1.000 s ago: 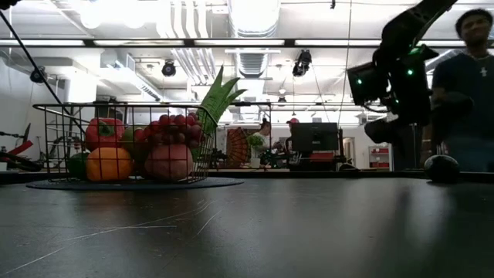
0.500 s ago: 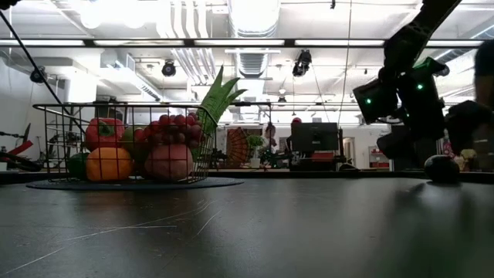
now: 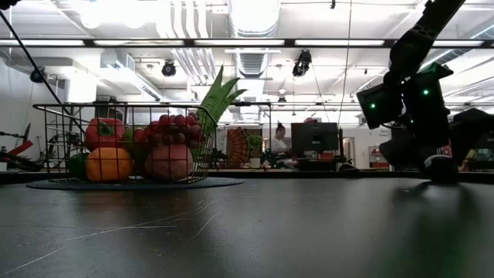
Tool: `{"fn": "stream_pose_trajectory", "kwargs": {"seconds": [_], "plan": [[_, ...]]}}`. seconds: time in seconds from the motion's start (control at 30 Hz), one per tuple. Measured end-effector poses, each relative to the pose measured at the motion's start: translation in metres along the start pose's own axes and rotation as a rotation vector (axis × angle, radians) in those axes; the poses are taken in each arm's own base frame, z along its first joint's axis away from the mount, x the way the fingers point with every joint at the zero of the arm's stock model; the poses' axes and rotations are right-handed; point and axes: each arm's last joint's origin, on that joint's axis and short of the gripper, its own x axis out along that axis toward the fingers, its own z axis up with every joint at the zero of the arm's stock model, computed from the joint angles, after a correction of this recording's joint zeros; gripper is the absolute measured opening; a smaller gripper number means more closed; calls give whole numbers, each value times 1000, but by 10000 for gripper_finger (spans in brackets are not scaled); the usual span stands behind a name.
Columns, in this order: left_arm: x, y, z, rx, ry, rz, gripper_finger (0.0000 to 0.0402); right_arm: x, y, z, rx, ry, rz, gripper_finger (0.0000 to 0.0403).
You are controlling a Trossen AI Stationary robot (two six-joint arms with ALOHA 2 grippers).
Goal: Build produce basket
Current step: Put the black plum into the wire basket
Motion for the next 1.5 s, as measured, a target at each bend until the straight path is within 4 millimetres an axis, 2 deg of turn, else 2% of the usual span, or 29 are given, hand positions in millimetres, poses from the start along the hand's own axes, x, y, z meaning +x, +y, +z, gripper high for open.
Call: {"fn": "stream_pose_trajectory", "kwargs": {"seconds": [0.2, 0.43, 0.6, 0.73, 0.9, 1.07, 1.17, 1.3, 1.5], "plan": [[0, 0, 0, 0, 0, 0, 322, -2, 1, 0, -8, 8, 11, 227], [0, 0, 0, -1, 0, 0, 322, -5, 1, 1, -58, 9, 36, 229], [0, 0, 0, -7, 0, 0, 322, -26, 5, 0, -160, -47, 187, 234], [0, 0, 0, -9, -4, -4, 322, -53, 13, -7, -342, -152, 446, 227], [2, -5, -1, 1, -9, -23, 322, -94, 23, -27, -577, -352, 858, 233], [7, -15, 0, 22, -52, -108, 322, -127, 23, -49, -684, -585, 1300, 230], [12, -24, 2, 37, -77, -164, 322, -134, 20, -58, -691, -659, 1579, 229], [22, -39, 4, 65, -68, -199, 322, -134, 17, -63, -674, -691, 1890, 231], [46, -69, 6, 117, -34, -242, 322, -133, 19, -72, -670, -697, 2187, 231]]}}
